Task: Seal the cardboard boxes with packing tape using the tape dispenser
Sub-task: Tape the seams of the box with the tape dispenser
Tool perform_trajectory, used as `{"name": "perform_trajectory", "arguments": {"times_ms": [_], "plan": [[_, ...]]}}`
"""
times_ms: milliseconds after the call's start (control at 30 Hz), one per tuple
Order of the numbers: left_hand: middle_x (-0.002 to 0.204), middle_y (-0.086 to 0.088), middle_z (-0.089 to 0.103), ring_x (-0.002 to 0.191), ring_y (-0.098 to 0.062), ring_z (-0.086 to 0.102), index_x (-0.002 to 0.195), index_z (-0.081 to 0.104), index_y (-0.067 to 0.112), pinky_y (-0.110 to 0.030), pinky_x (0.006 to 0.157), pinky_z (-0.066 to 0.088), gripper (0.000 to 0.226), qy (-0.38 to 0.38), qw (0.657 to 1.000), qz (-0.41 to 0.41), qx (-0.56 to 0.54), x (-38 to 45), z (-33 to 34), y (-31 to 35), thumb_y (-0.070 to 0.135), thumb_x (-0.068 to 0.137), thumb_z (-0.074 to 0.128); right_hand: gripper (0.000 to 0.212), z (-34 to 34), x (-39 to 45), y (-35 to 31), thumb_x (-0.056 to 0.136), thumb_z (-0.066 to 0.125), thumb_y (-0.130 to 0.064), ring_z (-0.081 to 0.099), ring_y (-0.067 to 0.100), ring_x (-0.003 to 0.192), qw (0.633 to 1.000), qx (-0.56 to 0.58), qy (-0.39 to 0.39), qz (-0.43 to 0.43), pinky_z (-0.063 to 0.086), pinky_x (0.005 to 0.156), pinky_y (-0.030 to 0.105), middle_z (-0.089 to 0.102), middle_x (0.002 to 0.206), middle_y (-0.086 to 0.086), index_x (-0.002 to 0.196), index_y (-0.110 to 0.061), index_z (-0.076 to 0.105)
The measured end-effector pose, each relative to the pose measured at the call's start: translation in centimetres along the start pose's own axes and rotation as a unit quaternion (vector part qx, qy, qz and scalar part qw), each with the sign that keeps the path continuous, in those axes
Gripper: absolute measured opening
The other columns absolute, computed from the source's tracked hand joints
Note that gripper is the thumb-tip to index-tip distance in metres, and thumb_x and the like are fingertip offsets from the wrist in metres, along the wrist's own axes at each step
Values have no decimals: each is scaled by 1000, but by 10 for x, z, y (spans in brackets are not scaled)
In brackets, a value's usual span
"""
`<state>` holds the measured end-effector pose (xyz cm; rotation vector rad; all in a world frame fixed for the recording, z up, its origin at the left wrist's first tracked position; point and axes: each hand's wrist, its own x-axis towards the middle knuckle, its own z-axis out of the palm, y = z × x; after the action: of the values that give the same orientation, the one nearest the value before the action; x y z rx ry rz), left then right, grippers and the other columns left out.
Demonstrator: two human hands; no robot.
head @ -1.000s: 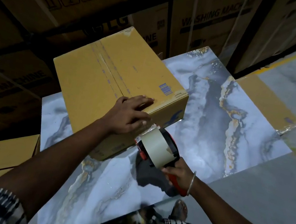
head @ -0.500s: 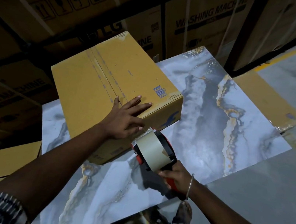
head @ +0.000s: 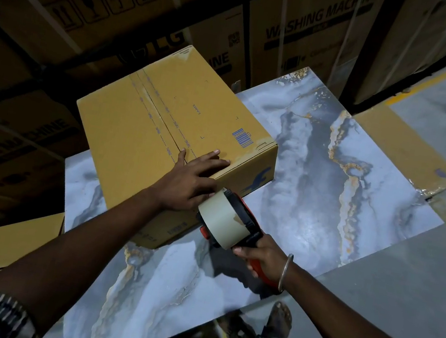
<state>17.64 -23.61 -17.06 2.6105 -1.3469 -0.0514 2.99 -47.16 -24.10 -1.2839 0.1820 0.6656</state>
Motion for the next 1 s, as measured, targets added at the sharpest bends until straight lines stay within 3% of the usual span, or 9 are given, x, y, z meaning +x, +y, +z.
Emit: {"name": "perform_trajectory", "arguments": {"times_ms": [200,367,467,733,867,1000], "plan": [[160,-1,27,153,-9,6,98,74,18,-86,97,14,19,-5,1000,2,-24,-1,3,-5,31,93,61,73,-1,4,-5,60,85,-38,44,21,45,1000,1,-9,-9,38,40,26,49,71,20,112,9,62],[160,-3,28,153,-14,12,100,75,18,-86,97,13,21,-8,999,3,-34,-1,3,-6,31,94,60,76,-2,4,-8,60,84,-38,46,18,46,1000,0,-13,-4,39,40,26,52,65,12,114,9,60],[160,-5,31,152,-14,16,102,76,17,-87,97,11,29,-3,999,7,-40,-2,2,-4,35,96,54,67,-1,3,-10,60,83,-39,45,18,46,1000,4,-15,-4,38,40,26,49,63,10,108,3,63],[161,-6,31,151,-17,19,106,76,18,-87,97,12,26,-5,1000,11,-26,-3,5,-5,32,94,58,57,-1,4,-9,62,84,-37,44,21,46,999,25,-25,-4,38,39,25,46,70,17,102,-2,63],[158,-8,37,148,-23,30,99,76,19,-87,95,16,24,3,1000,4,-18,-2,1,1,33,94,58,63,-4,0,-7,66,83,-30,45,17,47,999,27,-30,-7,38,39,25,52,76,19,116,0,60],[159,-6,37,147,-26,33,98,76,20,-87,93,19,30,5,1000,4,-2,-1,0,4,37,95,52,56,-8,-5,-10,68,83,-29,45,16,45,999,26,-45,1,38,39,24,52,68,13,111,0,62]]}}
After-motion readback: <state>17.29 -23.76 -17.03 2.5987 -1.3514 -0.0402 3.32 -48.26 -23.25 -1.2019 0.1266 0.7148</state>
